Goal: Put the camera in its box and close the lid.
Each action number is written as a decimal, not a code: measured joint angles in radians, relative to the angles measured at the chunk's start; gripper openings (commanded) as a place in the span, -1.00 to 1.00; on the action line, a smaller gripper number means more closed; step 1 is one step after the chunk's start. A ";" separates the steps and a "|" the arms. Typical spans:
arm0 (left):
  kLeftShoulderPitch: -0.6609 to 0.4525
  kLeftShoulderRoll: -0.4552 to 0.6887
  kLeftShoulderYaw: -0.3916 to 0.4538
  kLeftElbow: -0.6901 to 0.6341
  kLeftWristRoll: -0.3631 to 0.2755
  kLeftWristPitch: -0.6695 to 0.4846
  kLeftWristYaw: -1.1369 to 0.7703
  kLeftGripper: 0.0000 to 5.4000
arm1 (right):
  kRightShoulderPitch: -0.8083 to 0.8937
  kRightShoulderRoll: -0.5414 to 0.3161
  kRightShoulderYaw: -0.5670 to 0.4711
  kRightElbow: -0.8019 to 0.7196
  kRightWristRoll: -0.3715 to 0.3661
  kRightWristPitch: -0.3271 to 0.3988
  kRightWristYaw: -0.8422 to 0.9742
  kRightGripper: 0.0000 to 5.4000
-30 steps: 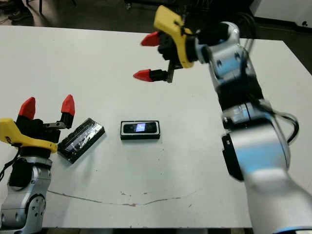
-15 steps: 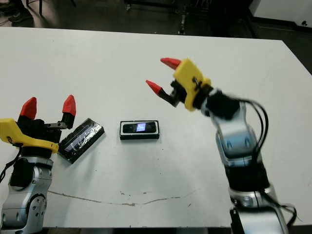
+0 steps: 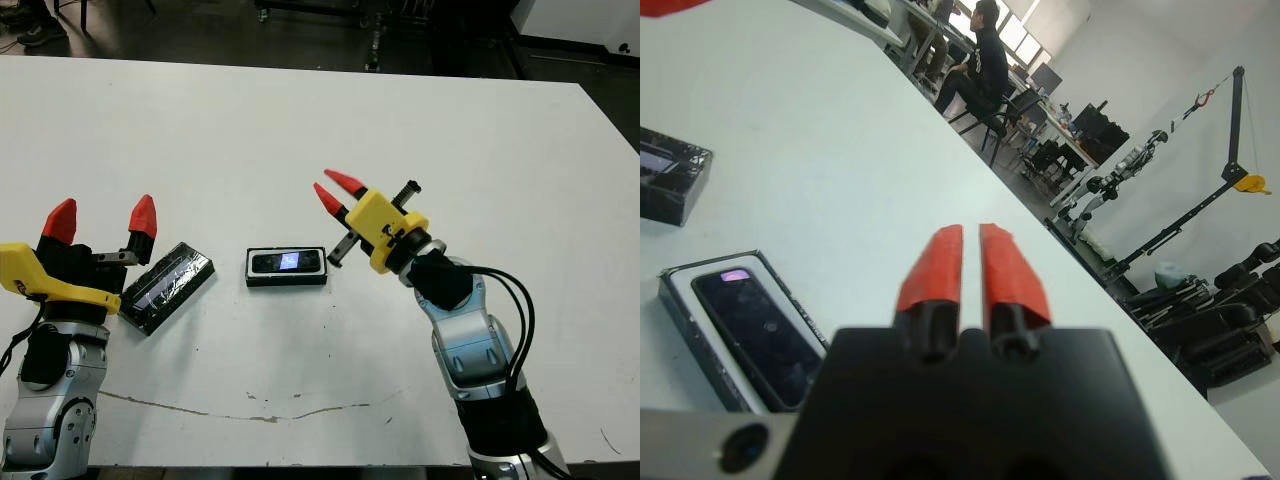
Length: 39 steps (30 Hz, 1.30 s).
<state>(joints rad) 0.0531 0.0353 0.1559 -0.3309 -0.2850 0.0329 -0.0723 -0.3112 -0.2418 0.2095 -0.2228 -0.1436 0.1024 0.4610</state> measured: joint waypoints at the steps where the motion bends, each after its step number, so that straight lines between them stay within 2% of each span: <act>1: 0.000 0.000 0.000 0.000 0.000 0.000 0.000 1.00 | 0.003 0.001 0.008 -0.002 -0.007 0.012 -0.004 -0.99; 7: 0.001 0.000 -0.003 0.000 0.001 0.000 0.000 1.00 | 0.007 0.021 0.026 -0.004 0.011 0.107 -0.004 -1.00; 11: 0.001 0.000 -0.004 0.000 0.004 0.000 0.001 1.00 | 0.008 0.033 0.050 -0.004 0.018 0.206 -0.001 -1.00; 16: 0.002 0.000 -0.005 -0.007 0.008 0.013 0.004 1.00 | 0.015 0.033 0.086 -0.003 0.015 0.238 -0.001 -1.00; 23: 0.001 0.000 -0.004 -0.010 0.006 0.028 0.007 1.00 | 0.055 0.025 0.126 0.025 0.008 0.224 0.006 -1.00; 29: 0.001 0.000 -0.005 -0.014 0.011 0.032 0.007 1.00 | 0.098 0.015 0.169 0.013 -0.012 0.247 0.007 -1.00; 35: 0.001 0.000 -0.004 -0.017 0.015 0.032 0.010 1.00 | 0.108 0.012 0.176 -0.013 -0.020 0.293 0.013 -1.00; 39: 0.001 0.000 -0.002 -0.017 0.012 0.032 0.010 1.00 | 0.108 0.005 0.181 -0.012 -0.021 0.298 0.016 -1.00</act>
<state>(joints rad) 0.0545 0.0355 0.1540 -0.3482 -0.2731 0.0653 -0.0622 -0.2036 -0.2365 0.3902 -0.2352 -0.1646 0.4004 0.4766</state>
